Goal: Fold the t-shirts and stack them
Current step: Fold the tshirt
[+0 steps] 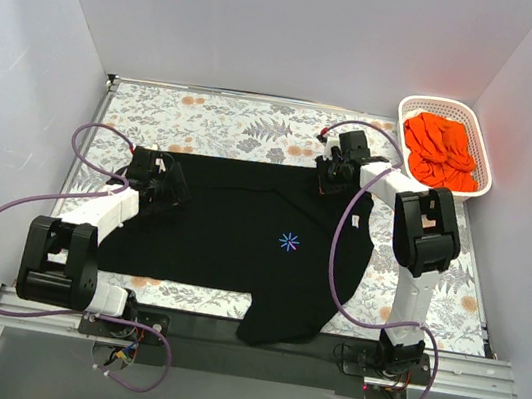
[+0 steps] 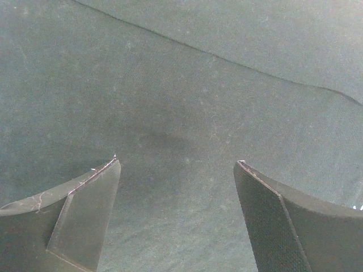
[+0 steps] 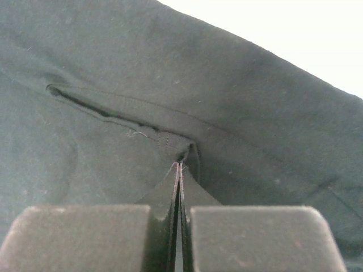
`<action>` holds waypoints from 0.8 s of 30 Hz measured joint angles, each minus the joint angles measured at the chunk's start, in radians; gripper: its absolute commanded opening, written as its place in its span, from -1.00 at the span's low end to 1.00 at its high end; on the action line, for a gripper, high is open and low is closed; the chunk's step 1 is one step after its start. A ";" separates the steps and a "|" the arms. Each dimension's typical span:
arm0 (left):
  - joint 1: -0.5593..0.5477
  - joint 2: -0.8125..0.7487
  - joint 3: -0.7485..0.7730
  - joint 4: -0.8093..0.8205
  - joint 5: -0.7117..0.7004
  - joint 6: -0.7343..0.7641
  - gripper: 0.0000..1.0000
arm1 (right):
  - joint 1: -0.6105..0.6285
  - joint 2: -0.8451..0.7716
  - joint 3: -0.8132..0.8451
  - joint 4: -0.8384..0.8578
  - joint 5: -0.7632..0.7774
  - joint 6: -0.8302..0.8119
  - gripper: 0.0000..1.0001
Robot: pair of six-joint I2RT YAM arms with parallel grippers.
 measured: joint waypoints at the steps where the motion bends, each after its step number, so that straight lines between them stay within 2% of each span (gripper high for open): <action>1: 0.000 0.000 0.000 0.000 0.002 0.000 0.50 | 0.002 -0.003 0.000 -0.005 -0.001 0.000 -0.97; 10: -0.006 0.000 0.011 -0.010 0.017 -0.001 0.50 | 0.051 -0.112 -0.021 -0.072 0.009 -0.016 -0.97; 18: -0.008 0.000 0.031 -0.027 0.029 -0.002 0.50 | 0.210 -0.151 -0.072 -0.130 0.050 0.060 -0.97; 21: -0.009 0.000 0.035 -0.034 0.039 -0.005 0.50 | 0.286 -0.145 -0.079 -0.175 0.050 0.085 -0.80; 22: -0.009 0.000 0.037 -0.034 0.043 -0.006 0.50 | 0.314 -0.145 -0.079 -0.189 0.051 0.088 -0.68; 24: -0.013 0.002 0.040 -0.035 0.051 -0.010 0.50 | 0.355 -0.145 -0.079 -0.212 0.050 0.090 -0.59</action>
